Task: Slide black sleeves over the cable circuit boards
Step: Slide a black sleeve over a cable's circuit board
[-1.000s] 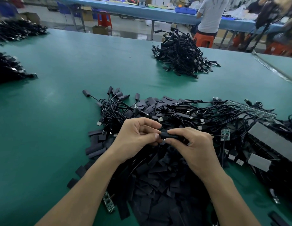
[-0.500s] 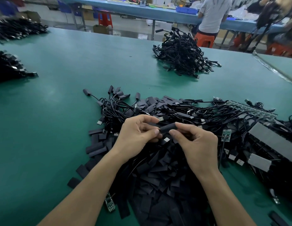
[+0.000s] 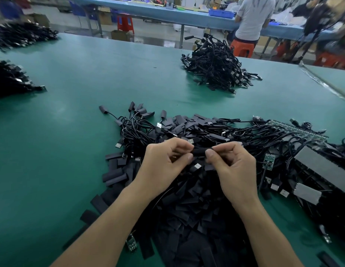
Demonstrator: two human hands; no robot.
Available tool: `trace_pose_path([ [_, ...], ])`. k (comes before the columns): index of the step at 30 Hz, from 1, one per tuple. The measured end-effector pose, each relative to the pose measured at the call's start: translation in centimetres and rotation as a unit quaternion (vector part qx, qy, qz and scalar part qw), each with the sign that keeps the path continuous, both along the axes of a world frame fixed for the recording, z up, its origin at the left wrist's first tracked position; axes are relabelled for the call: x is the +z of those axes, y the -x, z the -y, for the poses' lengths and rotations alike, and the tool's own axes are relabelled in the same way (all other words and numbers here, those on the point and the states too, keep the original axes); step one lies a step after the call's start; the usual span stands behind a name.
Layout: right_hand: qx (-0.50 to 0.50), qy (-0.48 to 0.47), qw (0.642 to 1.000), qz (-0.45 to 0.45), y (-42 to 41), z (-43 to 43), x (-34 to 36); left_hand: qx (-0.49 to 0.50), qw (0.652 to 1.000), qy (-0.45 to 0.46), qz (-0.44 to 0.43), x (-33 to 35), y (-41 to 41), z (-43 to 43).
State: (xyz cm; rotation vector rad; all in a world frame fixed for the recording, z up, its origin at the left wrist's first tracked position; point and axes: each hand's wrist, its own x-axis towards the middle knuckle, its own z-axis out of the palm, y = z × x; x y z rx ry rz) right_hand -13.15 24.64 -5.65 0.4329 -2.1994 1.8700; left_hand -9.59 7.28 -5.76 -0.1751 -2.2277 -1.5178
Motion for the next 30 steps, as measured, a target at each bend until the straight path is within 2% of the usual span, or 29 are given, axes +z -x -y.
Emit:
trace_pose_path([
  [1,0.001,0.031,1.0,-0.001,0.1,-0.1,0.2,0.021,0.994,0.09,-0.056,0.1,-0.1,0.1],
  [3,0.004,0.104,0.995,0.006,0.2,-0.4,0.8,0.082,0.95,0.266,-0.145,0.6,-0.2,0.5],
  [5,0.019,0.174,0.984,0.023,0.3,-0.7,1.2,0.13,0.901,0.369,-0.185,1.2,-0.1,0.8],
  [6,0.028,0.197,0.98,0.029,0.3,-0.8,1.3,0.141,0.889,0.395,-0.184,1.6,-0.1,0.9],
  [8,0.036,0.188,0.981,0.026,0.2,-0.8,1.3,0.155,0.887,0.402,-0.167,2.3,0.0,0.9],
  [9,0.032,0.156,0.987,0.018,0.1,-0.7,1.2,0.165,0.898,0.378,-0.152,2.8,0.1,0.9],
  [12,0.031,-0.024,0.999,-0.011,-0.1,-0.5,0.7,0.207,0.956,0.197,-0.07,4.9,1.1,1.6],
  [15,0.083,-0.228,0.97,-0.031,-0.1,-0.7,-0.1,0.239,0.968,0.066,0.041,6.9,3.1,3.0],
  [18,0.118,-0.342,0.932,-0.039,-0.1,-0.8,-0.4,0.242,0.957,0.024,0.16,7.6,5.1,4.8],
  [22,0.138,-0.375,0.916,-0.048,-0.1,-1.0,-0.4,0.276,0.921,0.072,0.266,7.0,6.6,6.6],
  [25,0.119,-0.379,0.915,-0.076,-0.2,-0.8,-0.3,0.312,0.896,0.147,0.28,6.6,6.9,7.5],
  [28,0.112,-0.326,0.936,-0.075,-0.2,-0.5,-0.1,0.333,0.849,0.287,0.293,5.7,6.5,7.9],
  [30,0.098,-0.252,0.96,-0.068,-0.3,-0.4,0.2,0.355,0.832,0.347,0.249,4.7,6.0,7.6],
])
